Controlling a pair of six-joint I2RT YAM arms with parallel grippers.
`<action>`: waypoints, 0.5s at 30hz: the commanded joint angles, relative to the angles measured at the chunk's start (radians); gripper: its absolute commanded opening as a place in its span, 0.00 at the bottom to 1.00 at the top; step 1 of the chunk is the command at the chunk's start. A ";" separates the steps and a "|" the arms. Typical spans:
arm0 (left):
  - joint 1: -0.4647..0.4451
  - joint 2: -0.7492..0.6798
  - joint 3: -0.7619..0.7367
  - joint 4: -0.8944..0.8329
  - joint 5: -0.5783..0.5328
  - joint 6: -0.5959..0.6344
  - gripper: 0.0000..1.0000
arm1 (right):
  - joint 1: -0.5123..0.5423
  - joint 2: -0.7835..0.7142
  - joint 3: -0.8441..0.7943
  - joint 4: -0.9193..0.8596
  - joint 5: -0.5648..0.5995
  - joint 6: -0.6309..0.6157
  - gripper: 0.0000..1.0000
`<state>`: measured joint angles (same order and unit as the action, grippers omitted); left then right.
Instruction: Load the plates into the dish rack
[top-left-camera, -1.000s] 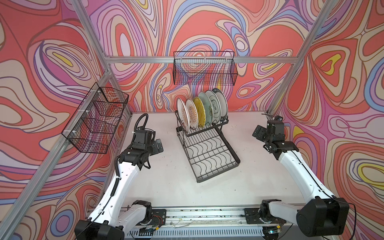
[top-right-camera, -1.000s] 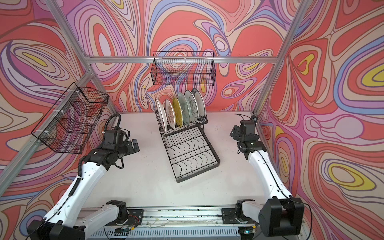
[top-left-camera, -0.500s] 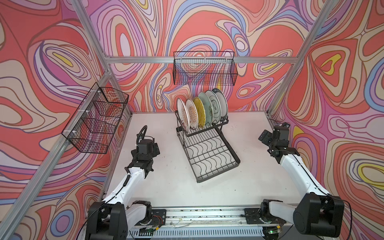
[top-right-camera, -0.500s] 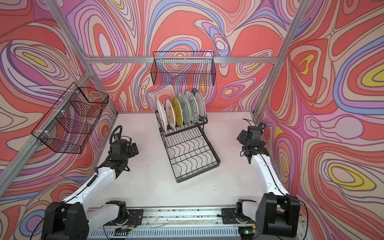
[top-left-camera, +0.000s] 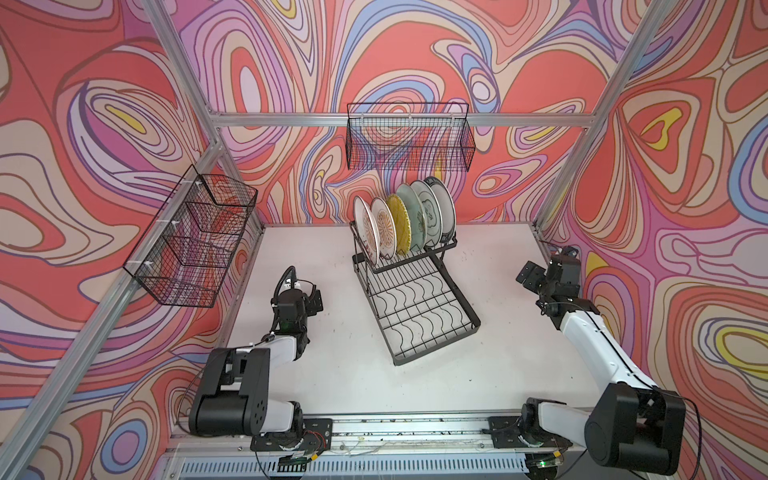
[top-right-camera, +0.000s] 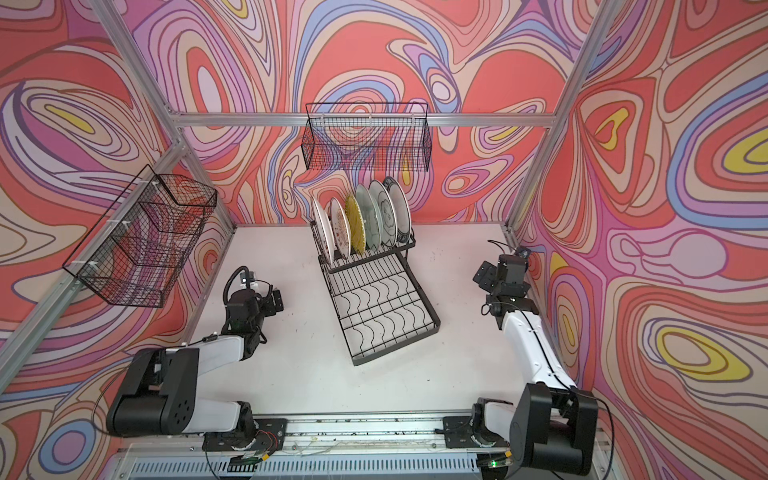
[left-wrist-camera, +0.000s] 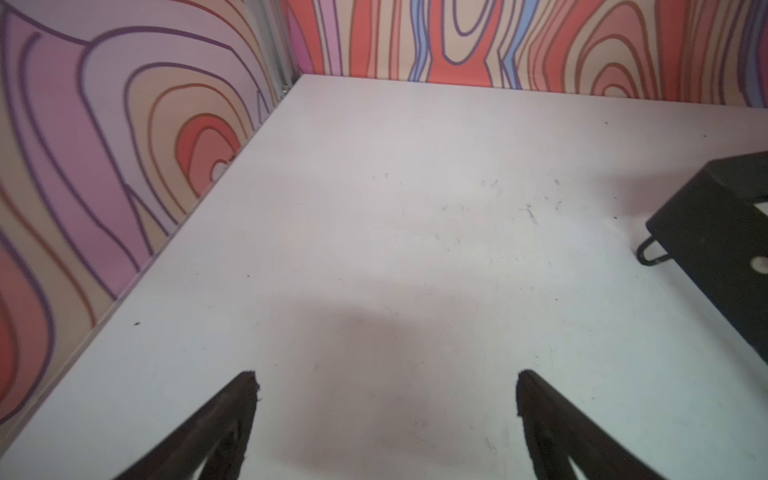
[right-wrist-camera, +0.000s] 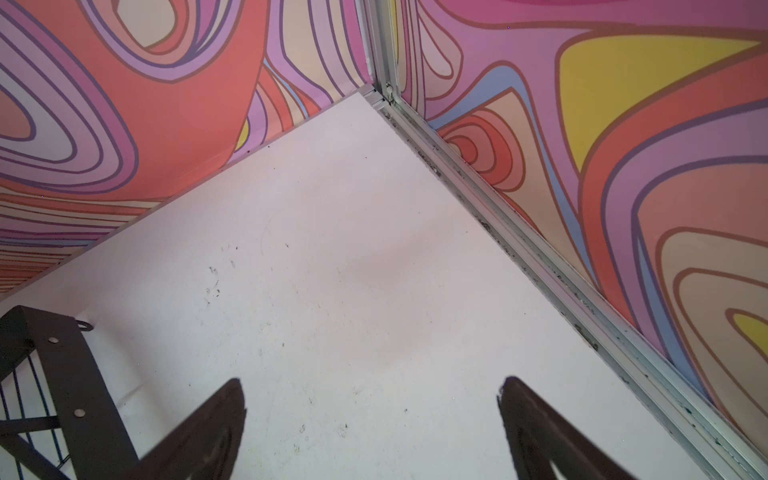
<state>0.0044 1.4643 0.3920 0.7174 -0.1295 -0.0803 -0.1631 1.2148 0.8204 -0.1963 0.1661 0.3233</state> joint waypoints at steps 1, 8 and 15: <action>0.017 0.080 -0.022 0.184 0.226 0.072 1.00 | -0.006 0.007 -0.039 0.061 -0.017 -0.024 0.98; 0.063 0.072 -0.048 0.222 0.309 0.045 1.00 | -0.007 -0.036 -0.167 0.241 -0.011 0.005 0.99; 0.057 0.069 -0.041 0.201 0.254 0.031 1.00 | -0.006 -0.034 -0.245 0.359 0.035 -0.042 0.98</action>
<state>0.0643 1.5360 0.3485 0.8761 0.1276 -0.0559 -0.1635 1.1969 0.6003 0.0673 0.1715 0.3107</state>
